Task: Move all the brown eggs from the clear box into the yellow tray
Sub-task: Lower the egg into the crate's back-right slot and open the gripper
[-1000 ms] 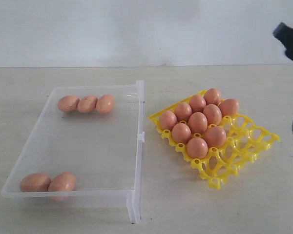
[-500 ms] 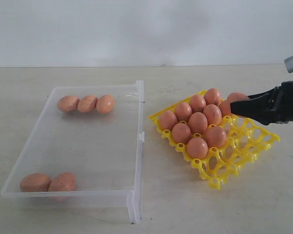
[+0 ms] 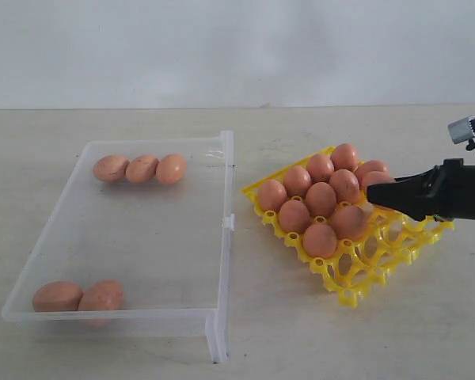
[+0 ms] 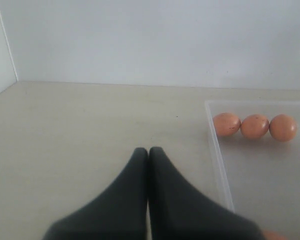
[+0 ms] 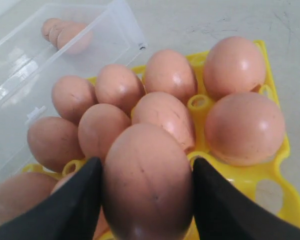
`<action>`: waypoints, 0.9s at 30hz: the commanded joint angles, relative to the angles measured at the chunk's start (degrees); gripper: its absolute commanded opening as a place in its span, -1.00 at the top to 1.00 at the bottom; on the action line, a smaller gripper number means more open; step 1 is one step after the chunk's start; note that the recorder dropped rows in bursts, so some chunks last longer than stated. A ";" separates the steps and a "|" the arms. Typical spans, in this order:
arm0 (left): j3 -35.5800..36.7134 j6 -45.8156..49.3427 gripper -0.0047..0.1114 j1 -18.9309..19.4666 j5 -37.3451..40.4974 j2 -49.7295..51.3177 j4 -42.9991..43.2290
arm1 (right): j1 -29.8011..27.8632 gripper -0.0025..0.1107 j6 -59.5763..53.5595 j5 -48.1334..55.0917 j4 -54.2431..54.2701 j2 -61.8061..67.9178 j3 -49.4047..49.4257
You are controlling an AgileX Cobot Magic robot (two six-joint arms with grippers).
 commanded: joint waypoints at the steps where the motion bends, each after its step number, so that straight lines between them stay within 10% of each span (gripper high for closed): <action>1: -0.24 0.03 0.99 -0.19 -0.08 -0.17 -0.31 | 0.62 0.96 -2.34 -1.30 1.55 0.50 -0.19; 27: -0.24 0.03 0.99 -0.19 -0.08 -0.17 -0.31 | 2.79 0.96 -6.16 -2.35 4.33 0.50 -0.19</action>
